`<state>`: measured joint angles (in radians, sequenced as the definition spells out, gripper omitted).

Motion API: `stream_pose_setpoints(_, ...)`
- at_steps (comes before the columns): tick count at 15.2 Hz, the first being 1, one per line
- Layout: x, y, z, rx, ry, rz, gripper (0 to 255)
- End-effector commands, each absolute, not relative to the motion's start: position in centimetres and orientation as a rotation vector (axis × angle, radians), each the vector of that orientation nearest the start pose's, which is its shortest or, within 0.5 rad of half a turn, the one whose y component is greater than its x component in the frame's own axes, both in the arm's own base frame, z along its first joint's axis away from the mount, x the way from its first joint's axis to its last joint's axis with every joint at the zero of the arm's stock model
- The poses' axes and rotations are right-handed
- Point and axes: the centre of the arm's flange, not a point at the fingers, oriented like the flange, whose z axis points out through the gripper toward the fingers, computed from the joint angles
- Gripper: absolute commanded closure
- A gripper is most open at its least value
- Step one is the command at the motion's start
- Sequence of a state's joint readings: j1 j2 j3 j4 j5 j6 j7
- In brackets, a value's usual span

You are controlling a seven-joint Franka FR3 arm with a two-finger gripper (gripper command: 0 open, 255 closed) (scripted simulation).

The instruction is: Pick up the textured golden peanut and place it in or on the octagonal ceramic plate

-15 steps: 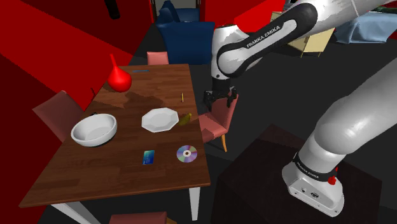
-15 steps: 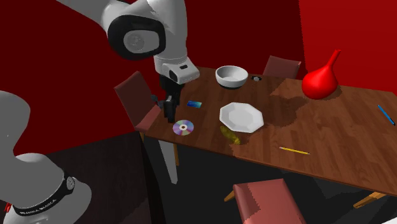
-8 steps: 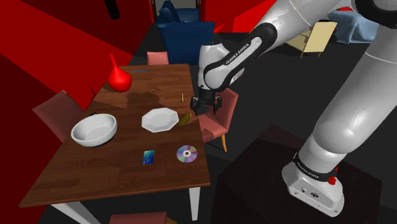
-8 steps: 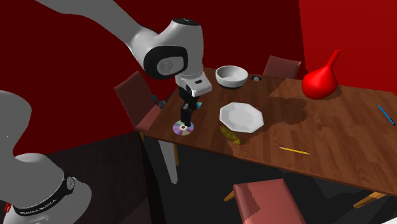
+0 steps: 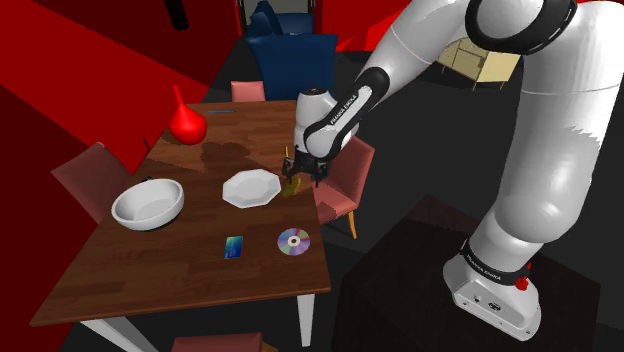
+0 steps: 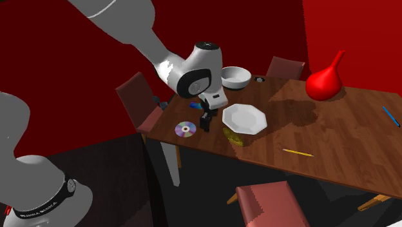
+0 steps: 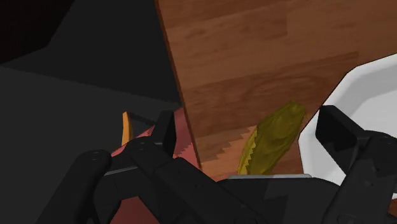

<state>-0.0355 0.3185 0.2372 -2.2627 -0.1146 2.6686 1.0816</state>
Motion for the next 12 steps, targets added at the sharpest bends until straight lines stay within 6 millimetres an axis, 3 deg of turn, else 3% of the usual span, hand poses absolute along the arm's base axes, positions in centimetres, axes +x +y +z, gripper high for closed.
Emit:
stream_pose_setpoints(1, 55.6, 11.6, 21.4, -2.788, 1.254, -0.133, 0)
stream_pose_setpoints(8, 62.3, 11.2, 16.2, -2.643, 1.463, -0.214, 0)
stream_pose_setpoints(12, 62.8, 11.2, 14.5, -2.638, 1.47, -0.217, 0)
